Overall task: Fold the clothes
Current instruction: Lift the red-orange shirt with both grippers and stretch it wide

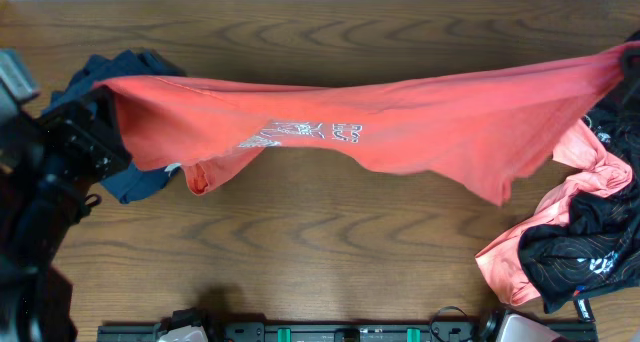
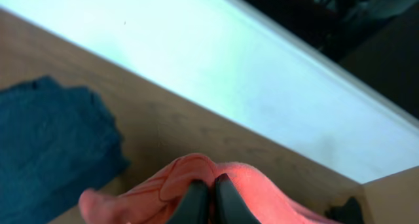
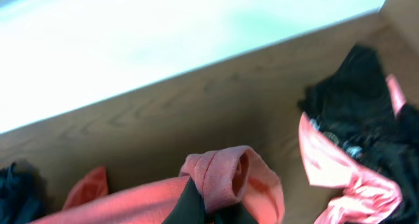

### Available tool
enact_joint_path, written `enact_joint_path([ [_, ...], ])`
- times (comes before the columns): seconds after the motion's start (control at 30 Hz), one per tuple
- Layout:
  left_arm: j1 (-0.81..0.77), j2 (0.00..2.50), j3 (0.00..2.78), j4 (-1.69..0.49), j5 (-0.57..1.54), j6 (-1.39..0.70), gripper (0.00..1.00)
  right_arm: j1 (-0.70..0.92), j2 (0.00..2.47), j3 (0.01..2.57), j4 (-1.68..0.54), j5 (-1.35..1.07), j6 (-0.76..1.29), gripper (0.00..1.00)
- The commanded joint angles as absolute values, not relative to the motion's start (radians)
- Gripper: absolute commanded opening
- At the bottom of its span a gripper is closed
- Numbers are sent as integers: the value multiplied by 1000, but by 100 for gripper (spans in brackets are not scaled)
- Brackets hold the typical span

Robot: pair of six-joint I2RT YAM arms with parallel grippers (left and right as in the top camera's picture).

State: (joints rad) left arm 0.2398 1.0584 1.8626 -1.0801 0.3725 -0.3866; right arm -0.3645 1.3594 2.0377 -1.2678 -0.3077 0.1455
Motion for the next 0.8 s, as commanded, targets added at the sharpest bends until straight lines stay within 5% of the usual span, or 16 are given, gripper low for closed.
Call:
enact_joint_path([
  [0.0, 243, 1075, 1891, -1077, 400, -371, 6, -381, 1365, 2062, -1271, -250, 113, 1],
  [0.37, 197, 1435, 1882, -985, 471, -332, 6, -350, 1626, 2061, -1245, -258, 84, 1],
  [0.77, 128, 1860, 2181, -688, 452, -301, 6, -265, 1805, 2105, -685, -311, 252, 1],
])
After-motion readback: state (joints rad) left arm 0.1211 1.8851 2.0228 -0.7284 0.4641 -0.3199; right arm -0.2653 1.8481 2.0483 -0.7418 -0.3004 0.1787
